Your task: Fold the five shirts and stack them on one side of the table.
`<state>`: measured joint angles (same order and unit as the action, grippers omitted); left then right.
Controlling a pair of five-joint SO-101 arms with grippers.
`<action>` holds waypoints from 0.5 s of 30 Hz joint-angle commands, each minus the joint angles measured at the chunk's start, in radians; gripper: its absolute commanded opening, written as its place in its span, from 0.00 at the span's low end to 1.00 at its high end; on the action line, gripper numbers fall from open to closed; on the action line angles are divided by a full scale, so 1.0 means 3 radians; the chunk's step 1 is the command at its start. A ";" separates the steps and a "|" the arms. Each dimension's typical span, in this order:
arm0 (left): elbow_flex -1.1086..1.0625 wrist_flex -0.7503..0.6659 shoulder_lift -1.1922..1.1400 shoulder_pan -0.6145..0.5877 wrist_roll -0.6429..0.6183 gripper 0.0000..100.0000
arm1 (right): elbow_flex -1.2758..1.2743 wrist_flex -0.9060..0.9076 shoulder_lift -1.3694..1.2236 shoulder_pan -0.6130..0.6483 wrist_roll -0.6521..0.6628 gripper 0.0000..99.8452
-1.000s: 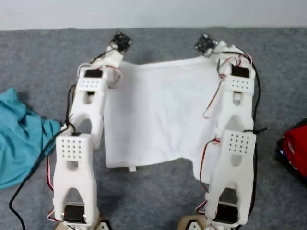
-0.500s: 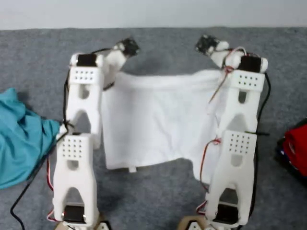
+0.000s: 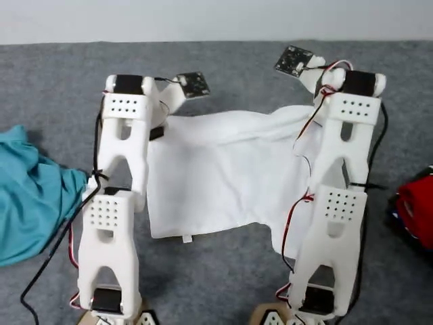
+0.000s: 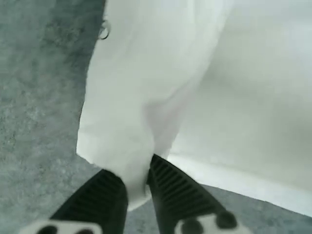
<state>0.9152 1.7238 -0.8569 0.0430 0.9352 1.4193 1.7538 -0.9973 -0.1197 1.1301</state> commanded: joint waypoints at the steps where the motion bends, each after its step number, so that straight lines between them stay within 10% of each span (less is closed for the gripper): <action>1: -0.0432 0.0102 0.0629 0.0082 0.0010 0.00 | -0.0552 0.0141 0.0713 -0.0018 -0.0169 0.01; 15: -0.2161 0.0097 0.1836 0.0051 -0.0445 0.00 | -0.3222 0.0136 0.2529 -0.0013 -0.0614 0.01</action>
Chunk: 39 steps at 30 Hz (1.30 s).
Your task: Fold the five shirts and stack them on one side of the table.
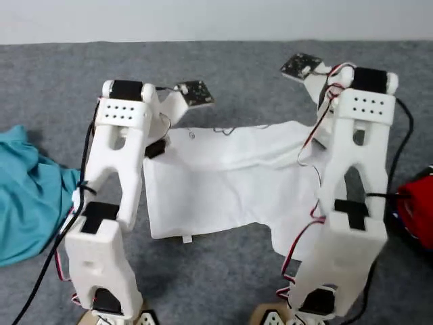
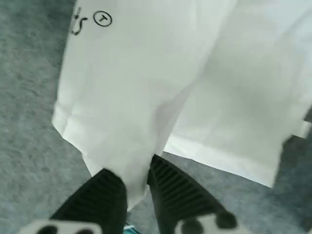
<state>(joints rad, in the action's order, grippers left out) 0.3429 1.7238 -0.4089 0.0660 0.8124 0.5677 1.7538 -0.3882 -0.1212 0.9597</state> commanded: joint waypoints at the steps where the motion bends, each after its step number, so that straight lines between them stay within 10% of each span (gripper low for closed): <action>1: -0.0366 0.0097 0.0394 -0.0026 -0.0036 0.00 | -0.0557 0.0130 0.0591 -0.0008 -0.0041 0.01; 39: -0.2284 0.0097 0.1493 0.0184 -0.0041 0.00 | -0.3043 -0.0841 0.1424 -0.0729 0.0138 0.01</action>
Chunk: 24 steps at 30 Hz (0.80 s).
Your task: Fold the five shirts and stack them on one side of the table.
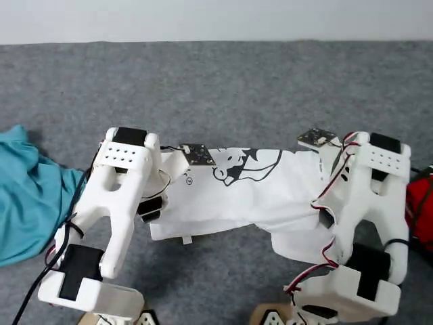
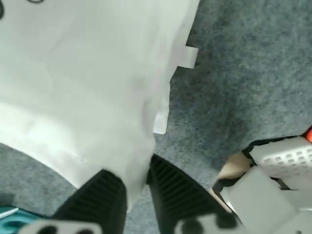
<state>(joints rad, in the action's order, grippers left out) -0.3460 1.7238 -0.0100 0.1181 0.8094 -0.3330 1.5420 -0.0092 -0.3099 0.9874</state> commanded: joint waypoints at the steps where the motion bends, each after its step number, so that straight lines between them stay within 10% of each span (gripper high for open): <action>1: 0.0013 0.0097 0.0164 0.0010 -0.0031 0.00 | -0.0092 -0.0171 0.0161 -0.0105 0.0046 0.01; 12: -0.0325 -0.0031 0.0164 0.0026 -0.0015 0.08 | -0.0394 -0.0401 0.0161 -0.0110 0.0046 0.03; 24: -0.0289 -0.0051 0.0164 0.0010 -0.0010 0.11 | -0.0138 -0.0320 0.0192 -0.0401 0.0046 0.28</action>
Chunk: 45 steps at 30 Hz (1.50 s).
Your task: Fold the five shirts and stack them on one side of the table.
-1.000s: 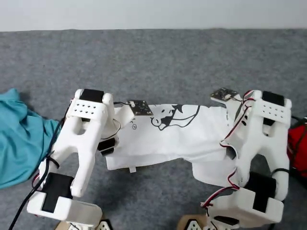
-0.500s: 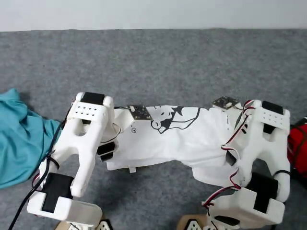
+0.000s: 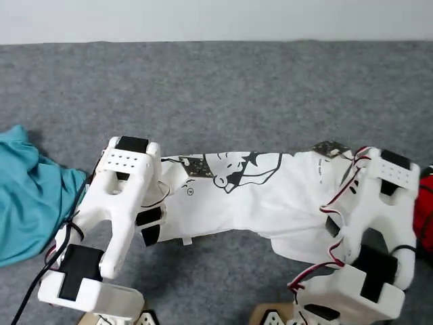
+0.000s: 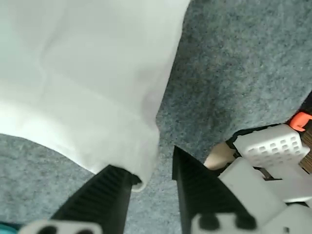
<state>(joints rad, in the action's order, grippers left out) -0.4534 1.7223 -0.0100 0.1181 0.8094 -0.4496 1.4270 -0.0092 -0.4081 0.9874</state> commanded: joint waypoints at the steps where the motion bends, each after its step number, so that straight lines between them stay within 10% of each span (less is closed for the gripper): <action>1: 0.0125 -0.0046 0.0159 0.0005 -0.0010 0.11 | 0.0322 0.0120 0.0192 -0.0079 0.0046 0.28; 25: 0.1240 0.0087 0.0153 -0.0445 -0.0159 0.11 | 0.1667 0.0887 0.0156 0.0090 -0.0128 0.28; 45: 0.1240 -0.0256 0.0133 -0.0823 -0.2076 0.00 | 0.1212 -0.0811 -0.0846 0.0673 -0.1642 0.28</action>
<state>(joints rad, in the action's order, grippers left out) -0.1036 1.6625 -0.0100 -0.0783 0.2386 -0.0951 1.2275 -0.2486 -0.2378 0.5424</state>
